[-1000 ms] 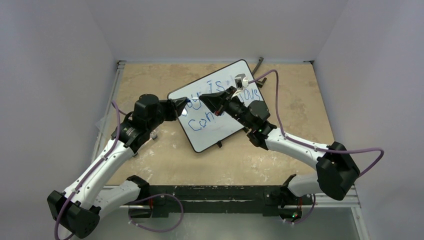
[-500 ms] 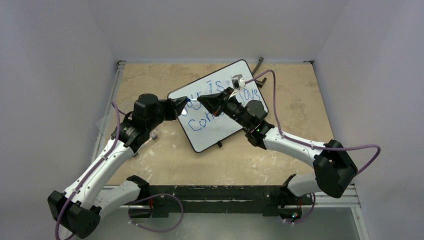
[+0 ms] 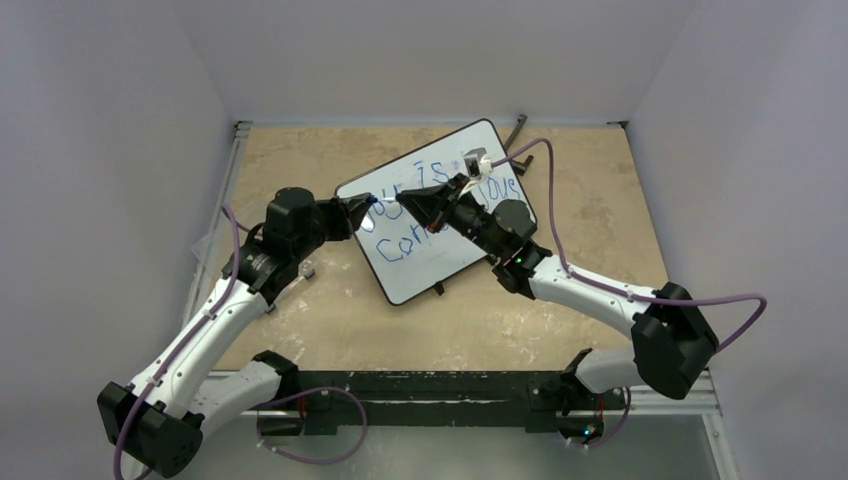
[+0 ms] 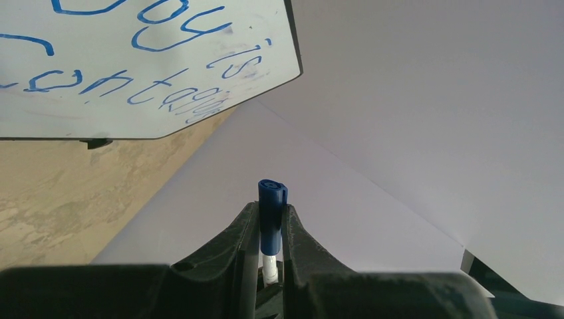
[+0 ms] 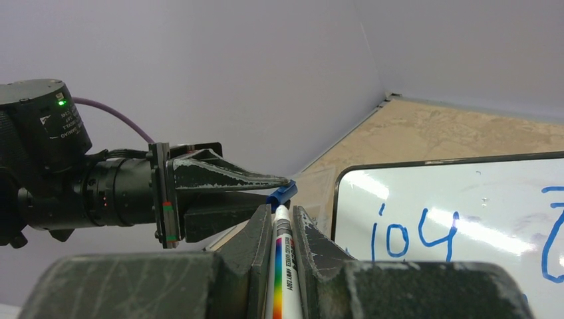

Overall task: Write a sentence on the whiteboard
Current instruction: Close the whiteboard marker at the center of the board.

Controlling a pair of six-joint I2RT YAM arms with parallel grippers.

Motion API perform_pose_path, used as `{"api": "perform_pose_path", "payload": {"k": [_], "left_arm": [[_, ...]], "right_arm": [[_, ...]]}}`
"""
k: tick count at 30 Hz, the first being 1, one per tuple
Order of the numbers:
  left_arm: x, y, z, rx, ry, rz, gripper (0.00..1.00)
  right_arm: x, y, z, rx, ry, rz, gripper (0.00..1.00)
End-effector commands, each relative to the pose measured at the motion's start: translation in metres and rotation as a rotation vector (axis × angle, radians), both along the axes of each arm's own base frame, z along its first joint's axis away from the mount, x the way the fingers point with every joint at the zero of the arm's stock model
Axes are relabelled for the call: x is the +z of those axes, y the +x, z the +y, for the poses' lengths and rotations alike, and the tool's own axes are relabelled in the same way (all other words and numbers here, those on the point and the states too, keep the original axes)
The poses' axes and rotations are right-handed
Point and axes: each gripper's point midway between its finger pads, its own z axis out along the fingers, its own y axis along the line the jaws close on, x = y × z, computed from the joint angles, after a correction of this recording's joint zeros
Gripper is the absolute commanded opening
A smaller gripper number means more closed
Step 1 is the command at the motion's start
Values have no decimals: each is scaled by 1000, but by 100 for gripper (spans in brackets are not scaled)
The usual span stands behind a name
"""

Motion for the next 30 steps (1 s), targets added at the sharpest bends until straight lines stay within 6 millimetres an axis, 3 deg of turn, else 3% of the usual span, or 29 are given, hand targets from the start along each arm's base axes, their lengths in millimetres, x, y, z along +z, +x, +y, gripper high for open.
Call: {"api": "perform_pose_path", "payload": {"k": [1,30], "left_arm": [[12,3,-3,-9,-47,-37,0],[11,6,-6,-19,-65,-46,0]], "right_arm": [[36,-2,3,6,54,-69,0],[18,10,19,-8,19,-30,0]]}}
